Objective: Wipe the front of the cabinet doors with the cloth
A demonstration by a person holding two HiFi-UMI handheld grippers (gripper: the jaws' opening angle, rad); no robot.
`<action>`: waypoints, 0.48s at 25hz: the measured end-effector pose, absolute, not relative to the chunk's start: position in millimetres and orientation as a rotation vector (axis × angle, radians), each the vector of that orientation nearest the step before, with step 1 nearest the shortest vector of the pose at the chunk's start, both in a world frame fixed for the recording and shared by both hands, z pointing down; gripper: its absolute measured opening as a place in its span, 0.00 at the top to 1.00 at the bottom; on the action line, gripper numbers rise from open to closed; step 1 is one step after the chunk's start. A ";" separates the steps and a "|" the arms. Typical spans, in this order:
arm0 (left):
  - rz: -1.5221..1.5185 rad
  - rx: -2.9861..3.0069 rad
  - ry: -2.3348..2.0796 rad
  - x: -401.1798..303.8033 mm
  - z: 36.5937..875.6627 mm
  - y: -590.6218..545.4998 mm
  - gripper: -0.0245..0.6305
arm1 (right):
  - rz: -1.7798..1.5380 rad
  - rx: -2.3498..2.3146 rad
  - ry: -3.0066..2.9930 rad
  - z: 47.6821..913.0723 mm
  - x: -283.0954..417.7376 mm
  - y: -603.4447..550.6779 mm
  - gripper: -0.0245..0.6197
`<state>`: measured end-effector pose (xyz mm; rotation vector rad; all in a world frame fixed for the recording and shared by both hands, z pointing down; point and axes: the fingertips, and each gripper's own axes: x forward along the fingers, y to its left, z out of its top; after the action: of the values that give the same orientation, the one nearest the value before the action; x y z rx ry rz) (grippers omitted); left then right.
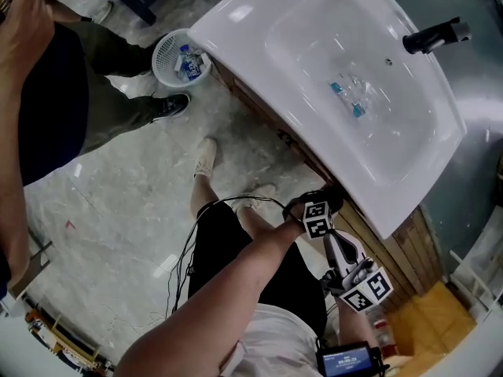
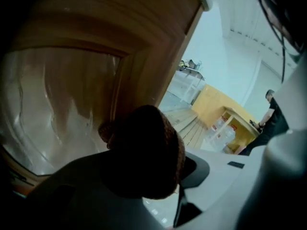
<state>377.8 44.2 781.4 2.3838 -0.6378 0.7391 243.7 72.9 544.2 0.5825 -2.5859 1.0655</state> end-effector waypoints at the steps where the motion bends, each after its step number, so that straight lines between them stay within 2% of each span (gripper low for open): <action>1: 0.754 2.410 -0.614 379.0 782.0 46.0 0.72 | 1.065 0.584 -2.584 545.8 244.5 72.5 0.94; 5: 0.807 2.451 -0.540 379.9 788.0 52.5 0.72 | 1.065 0.592 -2.587 548.3 244.8 70.6 0.94; 12: 0.686 2.126 -0.786 331.1 827.9 26.7 0.72 | 1.067 0.620 -2.594 548.6 247.7 64.5 0.94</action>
<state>331.1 26.7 827.9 2.1264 -0.7856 0.6861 247.7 64.5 548.6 0.6198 -2.5940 1.0666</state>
